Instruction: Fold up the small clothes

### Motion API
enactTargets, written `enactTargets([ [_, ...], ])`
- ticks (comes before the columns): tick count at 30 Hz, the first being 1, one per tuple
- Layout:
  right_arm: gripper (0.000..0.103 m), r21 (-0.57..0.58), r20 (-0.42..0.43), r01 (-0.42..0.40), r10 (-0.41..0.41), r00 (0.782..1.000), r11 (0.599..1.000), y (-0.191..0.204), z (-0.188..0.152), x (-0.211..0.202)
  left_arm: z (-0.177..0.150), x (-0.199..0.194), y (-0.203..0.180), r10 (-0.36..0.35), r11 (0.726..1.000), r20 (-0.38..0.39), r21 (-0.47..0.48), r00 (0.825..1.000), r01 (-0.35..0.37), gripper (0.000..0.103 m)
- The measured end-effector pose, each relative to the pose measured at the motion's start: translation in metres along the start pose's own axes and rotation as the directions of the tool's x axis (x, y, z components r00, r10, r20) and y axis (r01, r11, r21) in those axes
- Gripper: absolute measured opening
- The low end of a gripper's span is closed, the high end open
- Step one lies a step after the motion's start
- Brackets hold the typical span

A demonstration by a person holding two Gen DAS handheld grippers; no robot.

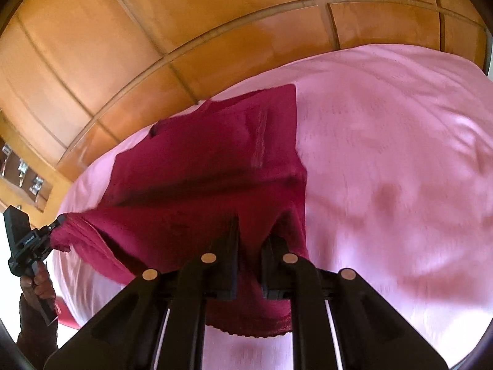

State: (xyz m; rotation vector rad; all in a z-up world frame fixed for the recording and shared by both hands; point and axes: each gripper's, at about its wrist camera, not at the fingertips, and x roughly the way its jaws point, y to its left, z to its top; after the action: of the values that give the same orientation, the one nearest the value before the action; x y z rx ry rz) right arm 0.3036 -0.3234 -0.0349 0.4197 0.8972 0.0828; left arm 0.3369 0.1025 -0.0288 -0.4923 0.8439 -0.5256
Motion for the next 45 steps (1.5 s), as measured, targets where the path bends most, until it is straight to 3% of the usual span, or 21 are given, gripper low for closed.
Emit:
enactTargets([
  [1,0.016,0.012,0.0,-0.002,0.002,1.0,1.0,-0.002,0.006,0.004,0.008,0.007,0.004,-0.011,1.0,-0.007,-0.015,1.0,0.011,0.01],
  [2,0.033,0.022,-0.004,-0.012,0.012,1.0,1.0,-0.004,0.009,0.006,0.015,0.012,0.008,-0.011,0.999,-0.005,-0.033,1.0,0.011,0.022],
  [3,0.048,0.04,-0.004,-0.025,0.025,1.0,0.999,-0.006,0.014,0.008,0.021,0.014,0.014,0.017,0.997,0.013,-0.07,1.0,-0.016,0.045],
  [4,0.081,0.058,0.015,-0.027,0.026,1.0,0.998,-0.011,0.017,0.002,0.024,0.015,0.019,0.022,0.995,0.029,-0.098,0.999,-0.019,0.056],
  [5,0.088,0.08,0.044,-0.037,0.033,0.998,0.996,-0.015,0.02,-0.001,0.026,0.013,0.027,0.014,0.991,0.052,-0.133,0.999,-0.007,0.066],
  [7,0.088,0.128,0.092,-0.086,0.075,0.993,0.988,-0.029,0.022,-0.015,0.021,0.005,0.042,0.027,0.987,0.07,-0.162,0.997,-0.015,0.067],
  [9,0.09,0.145,0.104,-0.082,0.068,0.992,0.986,-0.04,0.014,-0.023,0.007,0.002,0.057,0.063,0.985,0.044,-0.163,0.997,-0.055,0.067],
  [15,0.089,0.12,0.014,-0.028,0.027,1.0,0.992,-0.054,-0.047,-0.023,-0.05,0.005,0.067,0.037,0.997,-0.065,-0.072,0.997,-0.042,0.067],
  [18,0.077,0.078,-0.013,-0.012,0.013,1.0,0.997,-0.042,-0.057,-0.006,-0.065,0.012,0.057,0.013,0.999,-0.083,-0.033,0.996,-0.016,0.067],
  [20,0.061,0.062,-0.004,0.021,-0.021,1.0,0.998,-0.034,-0.055,0.007,-0.065,0.022,0.054,0.034,0.998,-0.094,-0.041,0.995,-0.038,0.067],
  [21,0.055,0.063,0.0,0.031,-0.032,1.0,0.998,-0.032,-0.052,0.012,-0.063,0.025,0.053,0.048,0.998,-0.091,-0.042,0.995,-0.051,0.061],
  [22,0.04,0.068,-0.003,0.039,-0.039,0.999,0.997,-0.03,-0.048,0.018,-0.061,0.032,0.053,0.068,0.997,-0.087,-0.042,0.994,-0.071,0.054],
  [23,0.031,0.064,-0.016,0.047,-0.046,0.999,0.997,-0.03,-0.048,0.023,-0.059,0.034,0.054,0.077,0.996,-0.096,-0.045,0.992,-0.082,0.036],
  [24,0.028,0.043,-0.028,0.063,-0.062,0.998,0.997,-0.028,-0.048,0.025,-0.059,0.036,0.056,0.084,0.995,-0.106,-0.046,0.991,-0.089,0.028],
  [26,0.021,-0.014,-0.035,0.079,-0.079,0.996,0.997,-0.021,-0.054,0.022,-0.065,0.031,0.053,0.093,0.995,-0.098,-0.025,0.991,-0.096,0.023],
  [33,0.019,-0.109,-0.084,0.052,-0.062,0.995,0.993,-0.013,-0.087,-0.014,-0.091,-0.002,0.042,0.115,0.992,-0.112,0.054,0.987,-0.11,0.02],
  [37,0.019,-0.13,-0.138,0.035,-0.053,0.989,0.991,-0.015,-0.121,-0.034,-0.126,-0.032,0.037,0.123,0.99,-0.137,0.085,0.983,-0.112,0.02],
  [45,0.02,-0.163,-0.219,0.019,-0.055,0.974,0.986,-0.008,-0.163,-0.064,-0.179,-0.077,0.034,0.146,0.988,-0.185,0.07,0.972,-0.135,0.02],
])
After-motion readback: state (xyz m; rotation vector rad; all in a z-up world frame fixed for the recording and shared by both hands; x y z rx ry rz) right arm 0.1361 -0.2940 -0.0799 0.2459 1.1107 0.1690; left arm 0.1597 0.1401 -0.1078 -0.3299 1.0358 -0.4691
